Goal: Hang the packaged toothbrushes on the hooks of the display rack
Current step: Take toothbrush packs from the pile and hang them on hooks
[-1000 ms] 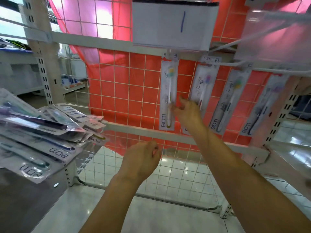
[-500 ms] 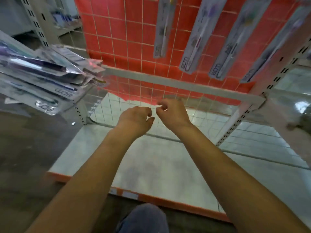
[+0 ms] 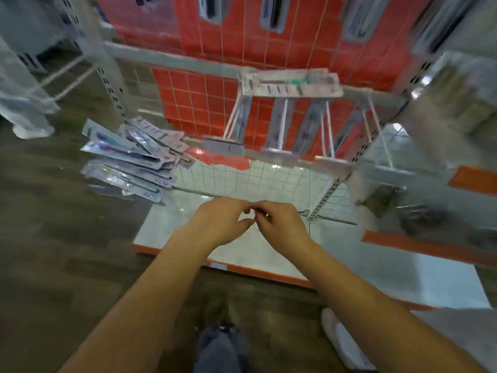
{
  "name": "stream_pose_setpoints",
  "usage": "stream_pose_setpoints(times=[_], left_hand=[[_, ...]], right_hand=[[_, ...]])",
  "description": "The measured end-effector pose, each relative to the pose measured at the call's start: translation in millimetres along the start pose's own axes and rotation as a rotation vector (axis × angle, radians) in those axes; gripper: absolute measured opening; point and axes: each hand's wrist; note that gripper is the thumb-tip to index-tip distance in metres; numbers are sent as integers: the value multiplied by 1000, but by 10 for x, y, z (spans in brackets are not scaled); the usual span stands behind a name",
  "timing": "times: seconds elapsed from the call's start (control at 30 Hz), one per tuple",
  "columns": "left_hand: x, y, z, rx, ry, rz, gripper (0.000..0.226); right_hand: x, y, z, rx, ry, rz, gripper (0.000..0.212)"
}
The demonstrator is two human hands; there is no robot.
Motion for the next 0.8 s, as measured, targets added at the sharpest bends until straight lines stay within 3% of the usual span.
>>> stream_pose_setpoints(times=[0.17,0.4,0.63,0.8], left_hand=[[-755,-239,22,49,-64,134,33],[-1420,-36,-252,155,-95,238,28],[-1630,453,-391,187,-124,272,24],[-1601,765,-196,222,-129,285,26]], right_hand=[[-585,-33,-568,-132,42,146,29],[-844,450,-1008,-201,73,308,27],[-982,865,-846,-78,26,442,20],[-1202,1070,-483,23,-13,404,24]])
Point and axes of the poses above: each hand's wrist, its own y-axis towards the middle knuckle, its own x-axis out of the palm, z = x × y, and after that the axes turned 3 degrees about -y, right-handed
